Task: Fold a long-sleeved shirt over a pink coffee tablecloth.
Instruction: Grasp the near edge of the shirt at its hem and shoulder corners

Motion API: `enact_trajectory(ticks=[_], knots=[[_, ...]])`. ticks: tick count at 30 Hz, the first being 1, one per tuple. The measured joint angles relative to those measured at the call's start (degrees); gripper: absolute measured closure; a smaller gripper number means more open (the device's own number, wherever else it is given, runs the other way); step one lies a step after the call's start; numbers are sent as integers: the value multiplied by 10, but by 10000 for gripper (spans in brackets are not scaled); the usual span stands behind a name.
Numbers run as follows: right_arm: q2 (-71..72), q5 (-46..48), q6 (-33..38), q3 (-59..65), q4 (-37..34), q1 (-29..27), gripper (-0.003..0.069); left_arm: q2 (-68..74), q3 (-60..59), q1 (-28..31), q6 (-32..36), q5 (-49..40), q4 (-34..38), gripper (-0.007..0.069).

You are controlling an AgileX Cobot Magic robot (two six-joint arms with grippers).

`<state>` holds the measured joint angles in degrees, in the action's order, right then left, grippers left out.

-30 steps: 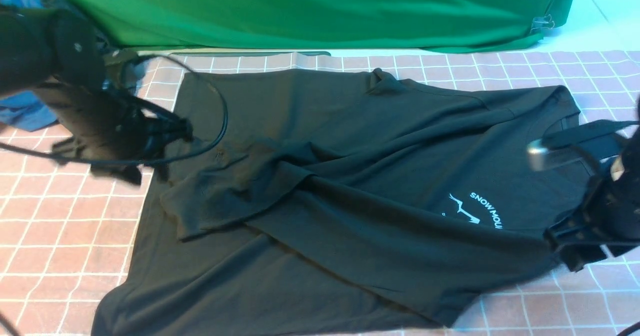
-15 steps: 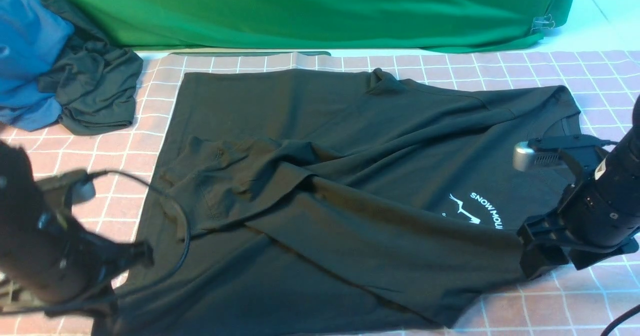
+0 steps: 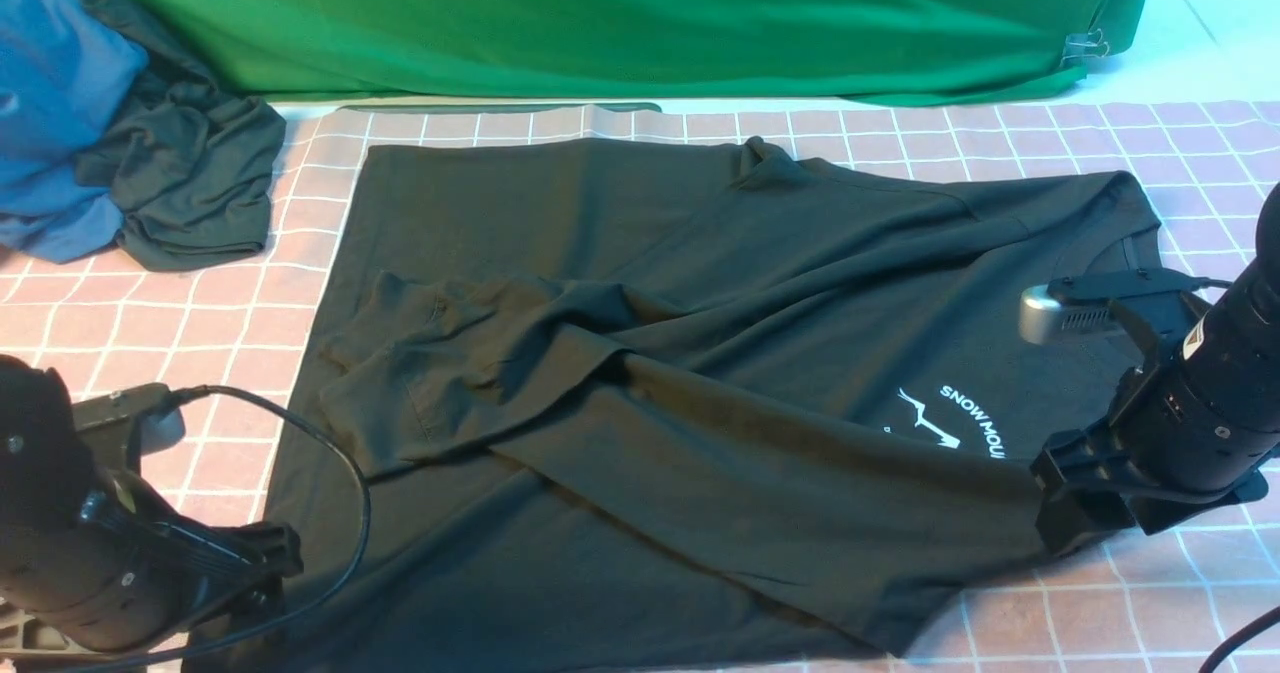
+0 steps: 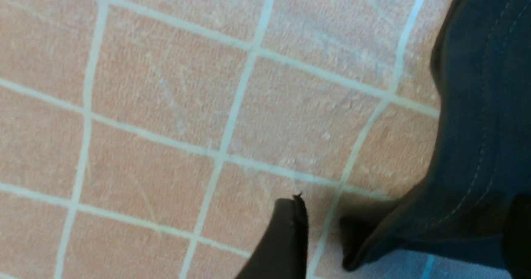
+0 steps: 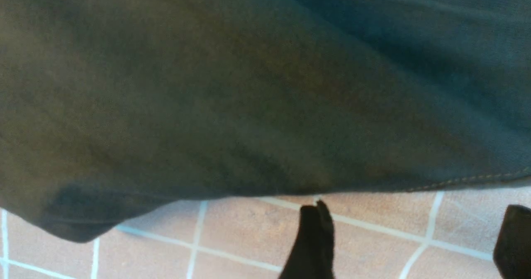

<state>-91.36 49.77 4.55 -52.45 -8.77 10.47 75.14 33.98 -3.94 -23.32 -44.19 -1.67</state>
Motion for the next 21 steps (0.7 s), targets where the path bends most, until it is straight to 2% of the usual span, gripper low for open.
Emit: enact_trajectory(ticks=[5, 6, 9, 14, 16, 21], knots=[[0, -4, 2, 0, 0, 0, 82, 23, -31, 0, 6, 38, 21, -31], [0, -4, 2, 0, 0, 0, 82, 30, -34, 0, 12, 37, 24, -5], [0, -4, 2, 0, 0, 0, 82, 34, -34, 0, 17, 35, 30, 106], [0, -11, 2, 0, -1, 0, 82, 34, -28, 0, 31, 42, 36, 463], [0, -11, 2, 0, -1, 0, 82, 34, -28, 0, 39, 42, 36, 555], [0, -6, 2, 0, -1, 0, 82, 34, -5, 0, 49, -8, 36, 580]])
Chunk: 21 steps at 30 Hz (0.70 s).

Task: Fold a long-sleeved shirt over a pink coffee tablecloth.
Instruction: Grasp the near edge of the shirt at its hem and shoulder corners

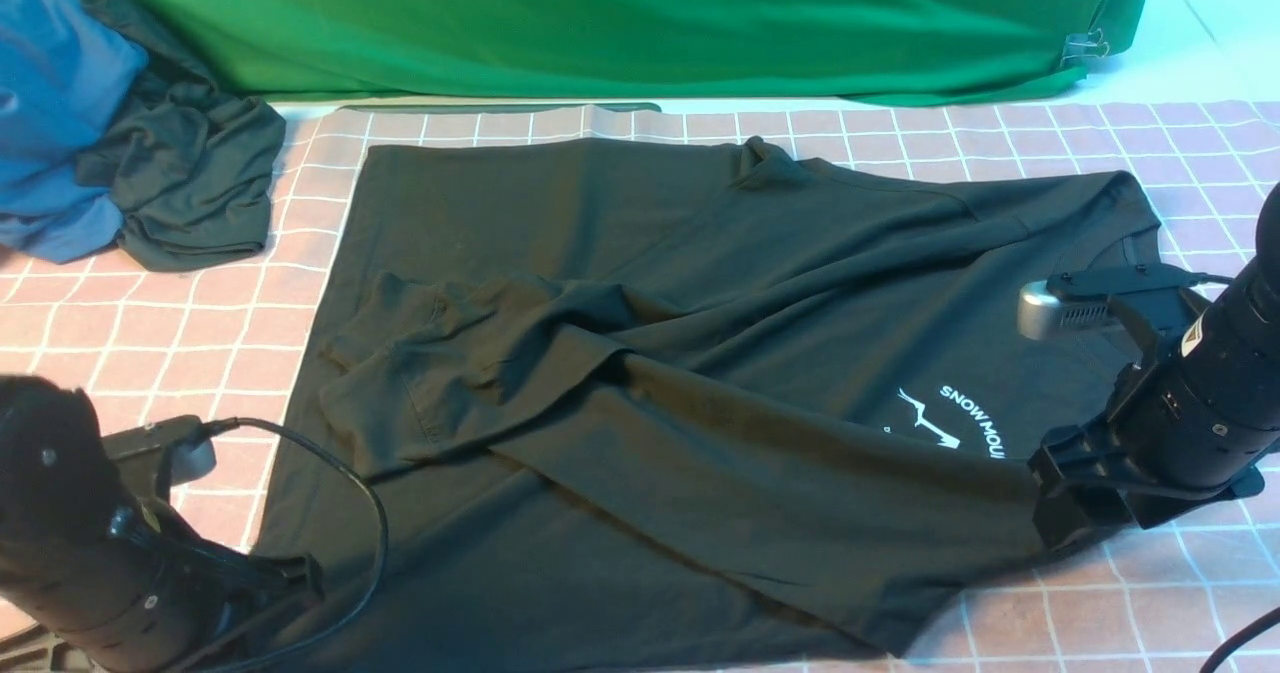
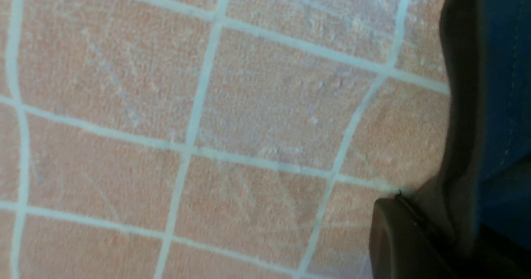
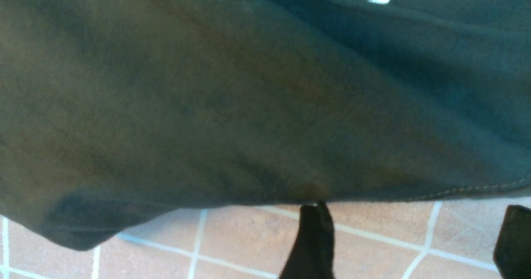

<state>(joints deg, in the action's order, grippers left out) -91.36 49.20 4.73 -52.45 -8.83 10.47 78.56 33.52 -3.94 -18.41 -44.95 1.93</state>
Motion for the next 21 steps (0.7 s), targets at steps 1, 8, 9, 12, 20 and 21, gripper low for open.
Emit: enact_trajectory(ticks=[1, 8, 9, 12, 20, 21], knots=[[0, 4, 0, 0, 0, 0, 82, -2, 10, 0, 1, -20, 0, 580], [-2, 38, -1, 0, -10, 0, 82, -56, 44, 0, -1, -85, -3, 580], [-4, 40, -1, 0, -12, 0, 81, -61, 44, 0, -2, -88, -5, 580], [-11, 37, -3, 0, -17, 0, 71, -81, 44, 0, -5, -91, -19, 580], [-55, 9, -23, 0, -21, 0, 67, -96, 44, 0, -22, -87, -40, 580], [-63, 11, -25, 0, -25, 0, 67, -96, 44, 0, -22, -86, -37, 580]])
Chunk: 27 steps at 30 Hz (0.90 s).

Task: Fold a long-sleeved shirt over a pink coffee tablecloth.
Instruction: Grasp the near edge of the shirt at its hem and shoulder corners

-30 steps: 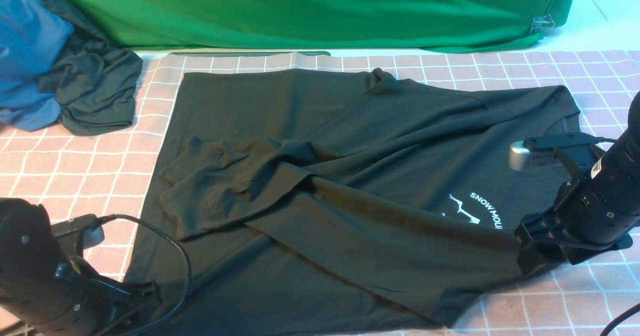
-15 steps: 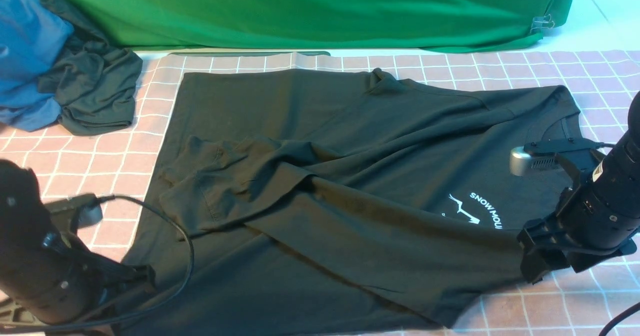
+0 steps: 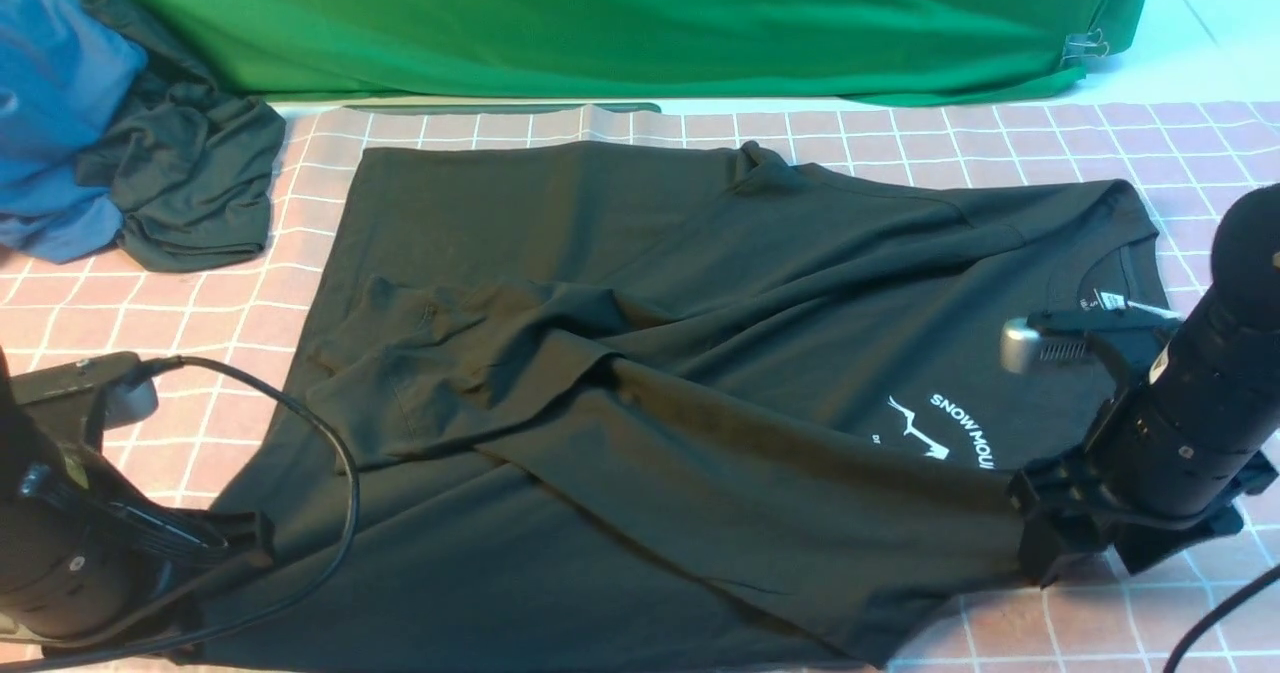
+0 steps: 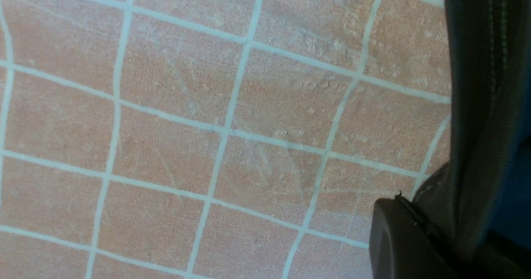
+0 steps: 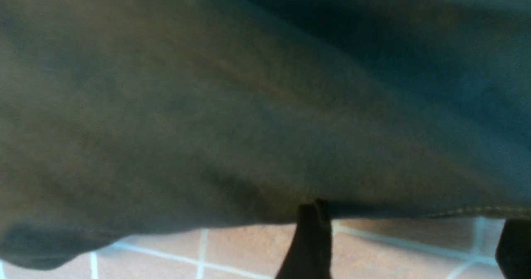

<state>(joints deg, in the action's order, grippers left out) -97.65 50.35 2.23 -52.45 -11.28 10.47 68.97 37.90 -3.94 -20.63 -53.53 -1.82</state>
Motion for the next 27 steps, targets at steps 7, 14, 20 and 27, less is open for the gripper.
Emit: enact_trajectory(ticks=[7, 14, 20, 27], knots=[[-10, -24, -1, 0, -20, 0, 68, 0, 0, 0, -1, 12, 14, 580], [-10, -52, -1, 0, -26, 0, 144, 0, 0, 0, -2, 16, 14, 580], [-10, -68, 5, 0, -31, 0, 480, 0, 0, 0, -2, 23, 25, 580], [6, -39, 46, -3, -18, -6, 592, -1, 10, 0, -2, 12, 27, 580]])
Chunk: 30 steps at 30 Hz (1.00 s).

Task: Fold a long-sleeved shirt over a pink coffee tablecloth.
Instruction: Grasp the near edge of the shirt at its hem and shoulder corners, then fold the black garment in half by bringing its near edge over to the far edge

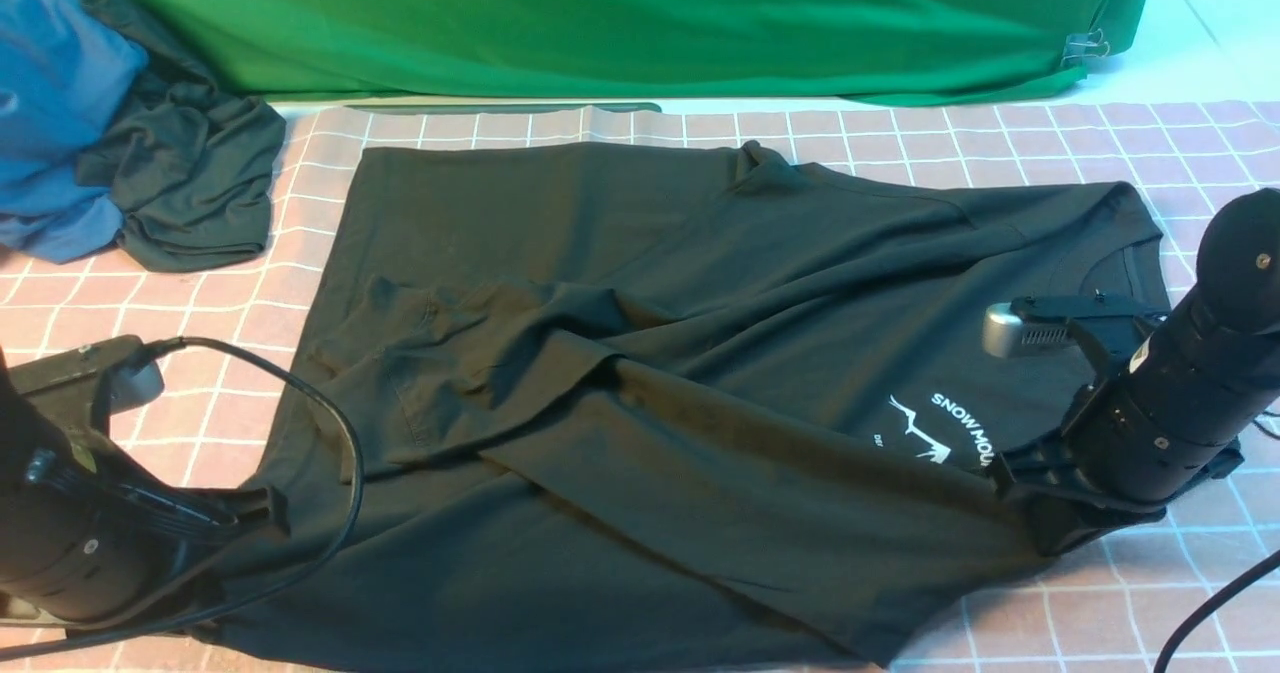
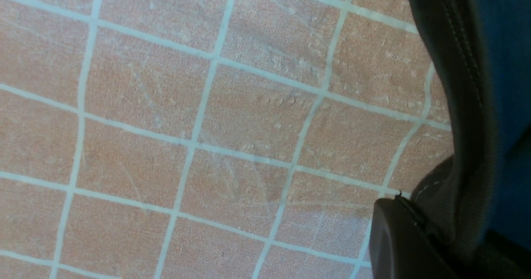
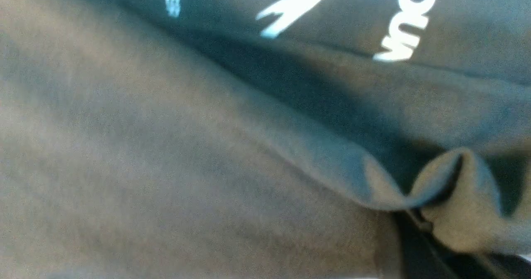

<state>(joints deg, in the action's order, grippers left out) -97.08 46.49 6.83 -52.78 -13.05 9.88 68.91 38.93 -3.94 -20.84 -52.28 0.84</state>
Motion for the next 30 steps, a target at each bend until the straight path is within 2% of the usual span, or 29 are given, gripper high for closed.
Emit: enact_trajectory(ticks=[10, 20, 26, 30], knots=[[80, 113, 27, -3, 35, -34, 592, -6, 19, 0, 0, -29, -8, 580], [84, 130, 34, -10, 42, -37, 592, -6, 23, 0, -2, -14, 39, 580], [84, 157, 37, -62, 46, -37, 592, -3, 71, 0, -43, -2, 42, 580], [66, 176, 33, -120, 49, -37, 592, 42, 146, 0, -53, -2, 40, 580]])
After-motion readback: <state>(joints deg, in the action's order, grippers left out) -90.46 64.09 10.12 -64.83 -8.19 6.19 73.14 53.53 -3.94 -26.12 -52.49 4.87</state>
